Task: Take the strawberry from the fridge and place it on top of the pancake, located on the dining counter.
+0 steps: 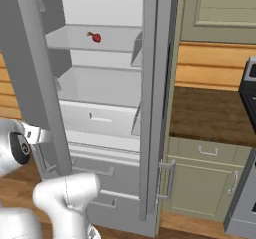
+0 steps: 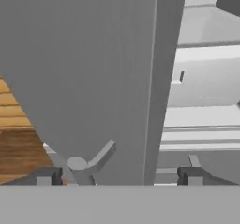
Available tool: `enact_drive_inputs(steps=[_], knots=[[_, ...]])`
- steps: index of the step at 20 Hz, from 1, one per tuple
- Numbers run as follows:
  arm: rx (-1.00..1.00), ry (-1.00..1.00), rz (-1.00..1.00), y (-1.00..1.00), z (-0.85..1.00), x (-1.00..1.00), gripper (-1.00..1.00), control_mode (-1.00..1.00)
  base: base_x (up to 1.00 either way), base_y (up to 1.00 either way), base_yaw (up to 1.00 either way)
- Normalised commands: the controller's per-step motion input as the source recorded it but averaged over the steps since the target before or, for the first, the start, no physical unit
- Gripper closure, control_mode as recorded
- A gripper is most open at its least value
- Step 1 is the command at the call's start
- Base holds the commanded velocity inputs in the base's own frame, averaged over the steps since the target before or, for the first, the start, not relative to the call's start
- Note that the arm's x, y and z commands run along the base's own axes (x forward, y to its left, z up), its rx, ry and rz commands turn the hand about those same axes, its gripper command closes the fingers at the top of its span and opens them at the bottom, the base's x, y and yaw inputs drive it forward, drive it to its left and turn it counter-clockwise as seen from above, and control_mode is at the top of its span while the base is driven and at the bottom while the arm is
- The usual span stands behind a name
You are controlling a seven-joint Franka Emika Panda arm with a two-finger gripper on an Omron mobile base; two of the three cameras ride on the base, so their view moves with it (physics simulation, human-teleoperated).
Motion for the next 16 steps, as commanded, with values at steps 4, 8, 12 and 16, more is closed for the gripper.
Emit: enact_drive_inputs(steps=[4,8,12,16], knots=[[0.37,-0.01,0.04,-0.89,0.69,-0.52,-1.00,-1.00,0.00,0.00,0.00],[0.48,0.06,0.12,-0.98,0.33,-0.09,-1.00,-1.00,0.00,0.00,0.00],[0.46,0.02,0.17,-0.85,0.03,0.22,-1.00,-1.00,0.00,0.00,0.00],[0.35,0.01,0.07,-0.23,-0.12,0.87,-1.00,-1.00,0.00,0.00,0.00]])
